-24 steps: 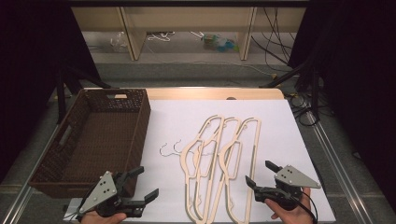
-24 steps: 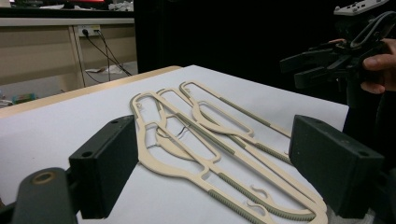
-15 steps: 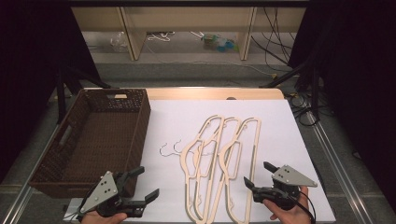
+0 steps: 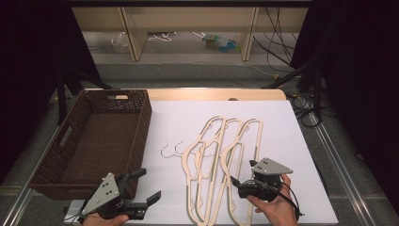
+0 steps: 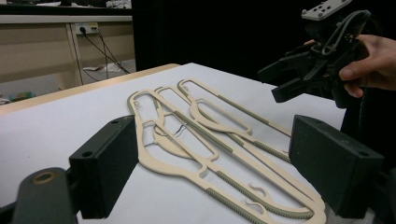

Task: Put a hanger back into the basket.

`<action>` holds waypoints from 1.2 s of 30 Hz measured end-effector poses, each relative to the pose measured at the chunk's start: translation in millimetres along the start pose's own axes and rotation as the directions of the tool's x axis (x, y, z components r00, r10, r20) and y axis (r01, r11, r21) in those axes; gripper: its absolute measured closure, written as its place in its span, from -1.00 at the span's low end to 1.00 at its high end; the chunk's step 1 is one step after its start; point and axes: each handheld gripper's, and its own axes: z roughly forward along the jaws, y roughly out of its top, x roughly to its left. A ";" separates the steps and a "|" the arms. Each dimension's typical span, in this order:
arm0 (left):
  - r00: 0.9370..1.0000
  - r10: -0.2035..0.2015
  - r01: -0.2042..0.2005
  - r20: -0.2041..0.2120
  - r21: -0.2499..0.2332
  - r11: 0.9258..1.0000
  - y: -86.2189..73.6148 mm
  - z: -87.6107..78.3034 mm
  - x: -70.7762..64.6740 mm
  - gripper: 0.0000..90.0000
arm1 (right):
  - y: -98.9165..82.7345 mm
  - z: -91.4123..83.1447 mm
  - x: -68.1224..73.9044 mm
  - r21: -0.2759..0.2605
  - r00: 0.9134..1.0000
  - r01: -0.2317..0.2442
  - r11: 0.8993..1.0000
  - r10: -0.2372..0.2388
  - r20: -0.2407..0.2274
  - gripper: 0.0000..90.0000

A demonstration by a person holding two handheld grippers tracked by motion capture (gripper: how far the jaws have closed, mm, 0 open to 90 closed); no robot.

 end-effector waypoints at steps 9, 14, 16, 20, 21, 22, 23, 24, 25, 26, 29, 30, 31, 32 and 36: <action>1.000 0.002 -0.002 0.007 -0.014 1.000 -0.2 1.1 0.4 -0.65 | 6.2 9.0 6.4 0.030 1.000 0.015 0.999 -0.015 -0.023 -0.62; 0.999 0.032 -0.032 0.002 0.004 0.999 0.1 0.6 1.9 -0.65 | 11.6 17.7 10.8 0.080 0.999 0.013 0.997 -0.011 -0.032 -0.64; 0.999 0.035 -0.035 0.002 0.004 0.999 0.1 0.5 1.9 -0.65 | 13.7 22.6 13.2 0.107 0.999 0.029 0.994 -0.024 -0.039 -0.64; 0.999 0.035 -0.035 0.003 0.003 0.999 0.1 0.7 1.3 -0.65 | 19.2 35.0 22.1 0.193 0.997 0.046 0.980 -0.032 -0.075 -0.61; 0.999 0.035 -0.035 0.003 0.003 0.999 0.1 0.7 1.3 -0.65 | 19.2 35.0 22.1 0.193 0.997 0.046 0.980 -0.032 -0.075 -0.61; 0.999 0.034 -0.034 0.003 0.003 0.999 0.0 0.7 1.1 -0.65 | 20.3 39.3 24.8 0.206 0.996 0.054 0.977 -0.037 -0.082 -0.61; 0.999 0.033 -0.033 0.003 0.003 0.999 0.0 0.7 1.1 -0.65 | 20.5 46.6 28.2 0.203 0.995 0.067 0.977 -0.052 -0.080 -0.61; 1.000 0.027 -0.027 0.003 0.002 1.000 -0.1 0.5 0.6 -0.65 | 22.8 54.3 31.2 0.236 0.994 0.079 0.969 -0.057 -0.097 -0.60; 1.000 0.030 -0.030 0.004 0.001 1.000 0.0 0.4 0.7 -0.65 | 22.8 54.3 31.2 0.236 0.994 0.079 0.969 -0.057 -0.097 -0.60; 0.999 0.031 -0.031 0.006 0.000 1.000 0.2 0.2 0.8 -0.65 | 23.8 56.4 32.8 0.251 0.994 0.069 0.965 -0.044 -0.101 -0.57; 0.999 0.031 -0.031 0.004 0.002 1.000 0.1 0.2 1.1 -0.65 | 25.4 67.8 36.7 0.255 0.994 0.067 0.965 -0.043 -0.099 -0.52; 1.000 0.030 -0.030 0.004 0.002 1.000 0.0 0.3 1.1 -0.65 | 27.3 73.7 40.1 0.294 0.994 0.062 0.954 -0.031 -0.107 -0.50; 1.000 0.031 -0.031 0.005 0.002 1.000 0.1 0.3 1.0 -0.65 | 27.3 73.7 40.1 0.294 0.994 0.062 0.954 -0.031 -0.107 -0.50; 1.000 0.031 -0.031 0.006 0.000 1.000 0.2 0.3 0.7 -0.65 | 27.2 80.7 41.6 0.317 0.993 0.082 0.945 -0.050 -0.108 -0.47; 1.000 0.030 -0.031 0.005 0.004 1.000 -0.2 0.8 0.6 -0.65 | 26.6 91.1 43.6 0.379 0.994 0.082 0.922 -0.046 -0.102 -0.43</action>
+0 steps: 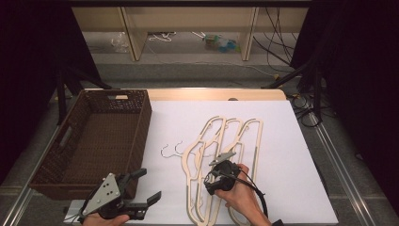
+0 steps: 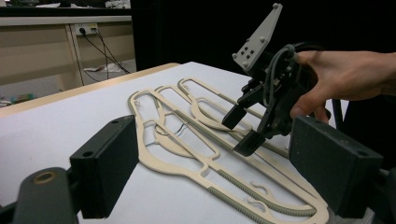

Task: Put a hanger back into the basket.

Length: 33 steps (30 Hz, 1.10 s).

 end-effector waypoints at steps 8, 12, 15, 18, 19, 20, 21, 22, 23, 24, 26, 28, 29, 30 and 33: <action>1.000 -0.002 0.002 0.000 0.003 1.000 -0.2 0.0 -0.7 -0.64 | 5.3 14.7 1.7 0.048 1.000 -0.023 0.999 0.023 -0.009 -0.42; 1.000 0.013 -0.013 0.004 0.004 1.000 0.2 0.0 -0.2 -0.64 | 6.3 19.9 2.5 0.083 1.000 -0.009 0.997 0.009 0.004 -0.44; 1.000 0.018 -0.017 -0.003 0.014 1.000 0.1 0.0 0.0 -0.64 | 7.7 20.0 4.7 0.098 1.000 -0.015 0.995 0.014 0.020 -0.45; 1.000 -0.005 0.006 -0.015 0.020 1.000 -0.8 0.1 -0.5 -0.64 | 9.7 21.4 4.9 0.104 1.000 -0.006 0.995 0.003 0.026 -0.45; 1.000 -0.005 0.005 -0.014 0.018 1.000 -0.8 0.3 -0.4 -0.64 | 10.2 21.6 4.3 0.108 1.000 -0.004 0.994 0.002 0.024 -0.45; 1.000 0.007 -0.007 -0.013 0.020 1.000 -0.7 0.5 0.0 -0.64 | 10.1 21.5 4.3 0.110 1.000 -0.004 0.994 0.001 0.023 -0.44; 1.000 0.007 -0.007 -0.013 0.020 1.000 -0.7 0.5 0.0 -0.64 | 10.1 21.5 4.3 0.110 1.000 -0.004 0.994 0.001 0.023 -0.44; 1.000 0.013 -0.012 -0.011 0.023 1.000 -0.7 0.8 0.0 -0.63 | 10.3 21.2 4.1 0.114 1.000 0.006 0.994 -0.009 0.019 -0.41; 1.000 0.012 -0.012 -0.012 0.026 1.000 -0.8 0.9 -0.1 -0.63 | 10.3 21.2 4.1 0.114 1.000 0.006 0.994 -0.009 0.019 -0.41; 1.000 0.012 -0.011 -0.008 0.030 0.999 -1.0 1.2 -0.1 -0.63 | 10.7 21.0 3.0 0.117 1.000 0.006 0.993 -0.007 0.015 -0.37; 1.000 0.011 -0.010 -0.011 0.031 0.999 -1.1 1.2 0.1 -0.63 | 11.3 20.1 1.0 0.120 1.000 0.010 0.993 -0.012 0.015 -0.29; 1.000 0.010 -0.009 -0.012 0.029 1.000 -1.0 0.9 0.0 -0.63 | 11.4 19.7 0.3 0.122 1.000 0.008 0.993 -0.010 0.014 -0.26; 1.000 0.018 -0.017 -0.010 0.029 0.999 -0.9 0.8 0.5 -0.63 | 11.4 19.4 -0.5 0.123 1.000 0.004 0.992 -0.006 0.013 -0.22; 1.000 0.014 -0.014 -0.014 0.030 0.999 -1.1 0.8 0.3 -0.63 | 11.5 19.4 -1.5 0.120 1.000 0.001 0.993 -0.003 0.015 -0.20; 1.000 0.019 -0.019 -0.015 0.034 0.999 -1.5 1.1 0.8 -0.63 | 12.1 19.3 -3.9 0.121 1.000 -0.008 0.993 0.007 0.010 -0.13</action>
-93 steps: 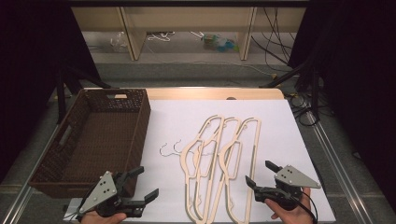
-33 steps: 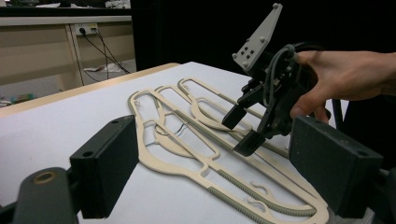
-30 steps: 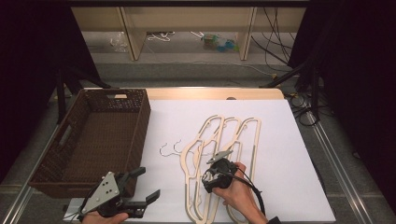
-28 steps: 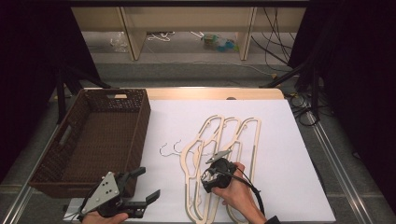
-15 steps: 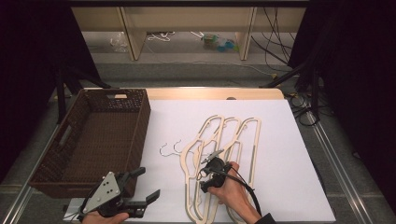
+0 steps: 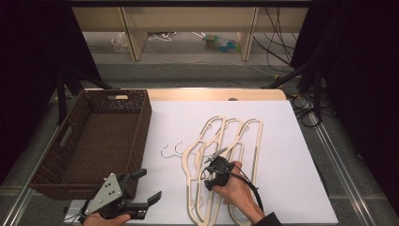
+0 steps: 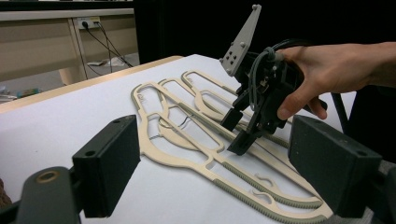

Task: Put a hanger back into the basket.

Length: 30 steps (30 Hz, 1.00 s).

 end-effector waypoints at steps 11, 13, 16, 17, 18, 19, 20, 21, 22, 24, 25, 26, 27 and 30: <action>1.000 0.000 0.000 0.001 -0.001 1.000 0.1 0.3 0.0 -0.63 | -0.4 -2.7 -10.7 -0.025 1.000 -0.016 1.000 0.016 -0.002 0.39; 1.000 0.002 -0.002 0.002 -0.001 1.000 0.0 0.2 0.0 -0.63 | -1.4 -3.4 -16.7 -0.036 0.999 -0.041 0.998 0.041 -0.018 0.50; 1.000 0.012 -0.012 0.009 0.001 1.000 0.3 0.7 0.7 -0.63 | -1.9 -3.3 -19.9 -0.042 0.998 -0.049 0.998 0.048 -0.027 0.57; 1.000 0.012 -0.012 0.009 0.002 1.000 0.2 0.8 0.7 -0.63 | -1.4 -3.3 -20.3 -0.040 0.999 -0.045 0.998 0.044 -0.023 0.62; 1.000 0.012 -0.012 0.009 0.002 1.000 0.2 0.8 0.7 -0.63 | -1.4 -3.3 -20.3 -0.040 0.999 -0.045 0.998 0.044 -0.023 0.62; 1.000 0.013 -0.013 0.009 0.002 1.000 0.2 0.8 0.6 -0.63 | -1.3 -4.0 -21.3 -0.042 0.999 -0.043 0.998 0.042 -0.024 0.67; 1.000 0.013 -0.013 0.009 0.001 1.000 0.2 0.7 0.6 -0.63 | -1.3 -4.0 -21.3 -0.042 0.999 -0.043 0.998 0.042 -0.024 0.67; 1.000 0.014 -0.014 0.010 0.001 1.000 0.4 0.6 0.5 -0.63 | -1.4 -4.0 -21.9 -0.044 0.999 -0.040 0.998 0.039 -0.021 0.68; 1.000 -0.009 0.009 0.005 0.001 1.000 -0.1 0.4 -0.9 -0.63 | -1.5 -4.1 -23.3 -0.038 0.999 -0.034 0.999 0.033 -0.017 0.69; 1.000 -0.012 0.012 0.005 0.001 1.000 -0.1 0.3 -1.1 -0.63 | -1.6 -5.8 -24.8 -0.038 0.999 -0.033 0.999 0.032 -0.014 0.70; 1.000 -0.001 0.001 0.008 0.003 1.000 0.0 0.7 -0.6 -0.63 | -0.8 -8.7 -25.1 -0.029 0.999 -0.032 0.999 0.032 -0.005 0.71; 1.000 -0.001 0.001 0.008 0.003 1.000 0.0 0.7 -0.6 -0.63 | -0.8 -8.7 -25.1 -0.029 0.999 -0.032 0.999 0.032 -0.005 0.71; 1.000 0.000 0.000 0.009 0.004 1.000 -0.3 1.0 -0.9 -0.63 | -0.1 -10.8 -26.6 -0.032 1.000 -0.010 0.999 0.010 0.003 0.72; 1.000 0.001 -0.001 0.008 0.009 1.000 -0.3 1.2 -1.3 -0.63 | 0.6 -14.9 -27.3 -0.026 1.000 0.004 1.000 -0.004 0.005 0.73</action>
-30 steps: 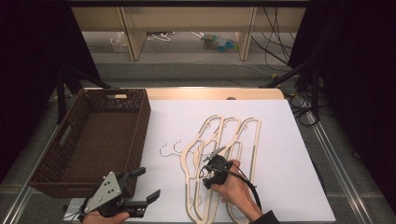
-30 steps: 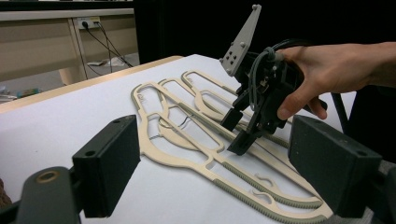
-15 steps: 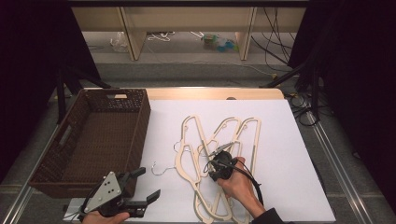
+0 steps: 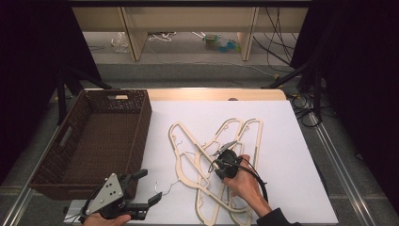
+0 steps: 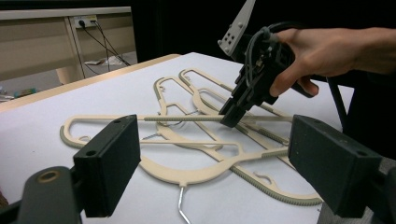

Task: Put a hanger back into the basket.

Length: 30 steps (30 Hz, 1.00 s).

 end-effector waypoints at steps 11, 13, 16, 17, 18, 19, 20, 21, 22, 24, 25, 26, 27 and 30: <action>0.996 0.072 -0.078 0.059 0.099 0.992 -3.4 41.1 -5.8 -0.59 | 6.0 -40.6 -13.1 0.031 0.994 0.108 0.994 -0.109 0.024 0.77; 0.991 0.103 -0.110 0.087 0.088 0.990 -3.4 51.7 -7.4 -0.54 | 5.0 -45.8 -15.5 0.044 0.992 0.125 0.991 -0.126 0.020 0.77; 0.990 0.094 -0.104 0.105 0.094 0.990 -2.2 64.3 -10.9 -0.47 | 3.6 -54.2 -18.9 0.054 0.988 0.155 0.986 -0.156 0.020 0.77; 0.986 0.121 -0.133 0.114 0.110 0.985 -2.4 68.5 -11.4 -0.47 | 1.8 -59.1 -21.6 0.058 0.986 0.167 0.984 -0.168 0.012 0.77; 0.985 0.133 -0.146 0.112 0.122 0.982 -3.2 70.9 -11.6 -0.47 | 1.8 -59.1 -21.6 0.058 0.986 0.167 0.984 -0.168 0.012 0.77; 0.982 0.148 -0.163 0.114 0.144 0.976 -5.0 75.3 -11.2 -0.48 | 1.0 -61.2 -22.2 0.063 0.986 0.165 0.984 -0.166 0.012 0.77; 0.979 0.168 -0.186 0.117 0.161 0.969 -6.0 79.3 -9.5 -0.51 | 0.0 -63.4 -24.9 0.060 0.983 0.182 0.981 -0.183 0.010 0.77; 0.979 0.170 -0.189 0.114 0.184 0.965 -7.7 84.0 -8.5 -0.53 | -0.6 -65.5 -26.3 0.064 0.982 0.190 0.980 -0.191 0.007 0.77; 0.978 0.174 -0.193 0.115 0.189 0.963 -8.3 86.0 -8.2 -0.56 | -1.2 -67.6 -27.5 0.071 0.980 0.198 0.978 -0.199 0.004 0.77; 0.975 0.190 -0.210 0.115 0.205 0.956 -11.0 94.5 -7.9 -0.58 | -1.5 -71.2 -28.6 0.075 0.978 0.209 0.975 -0.210 0.001 0.77; 0.971 0.202 -0.226 0.126 0.220 0.949 -12.2 100.2 -7.1 -0.58 | -1.5 -72.4 -29.1 0.075 0.977 0.211 0.975 -0.212 -0.004 0.77; 0.971 0.199 -0.226 0.134 0.227 0.947 -13.2 103.7 -7.5 -0.58 | -1.7 -74.3 -29.9 0.073 0.976 0.217 0.973 -0.217 -0.005 0.77; 0.965 0.220 -0.251 0.146 0.247 0.936 -14.2 108.0 -6.6 -0.58 | -2.5 -76.2 -31.0 0.081 0.975 0.222 0.972 -0.222 -0.006 0.77; 0.955 0.253 -0.285 0.152 0.258 0.923 -17.8 114.4 -7.3 -0.55 | -3.3 -77.6 -32.8 0.080 0.975 0.224 0.971 -0.224 -0.005 0.77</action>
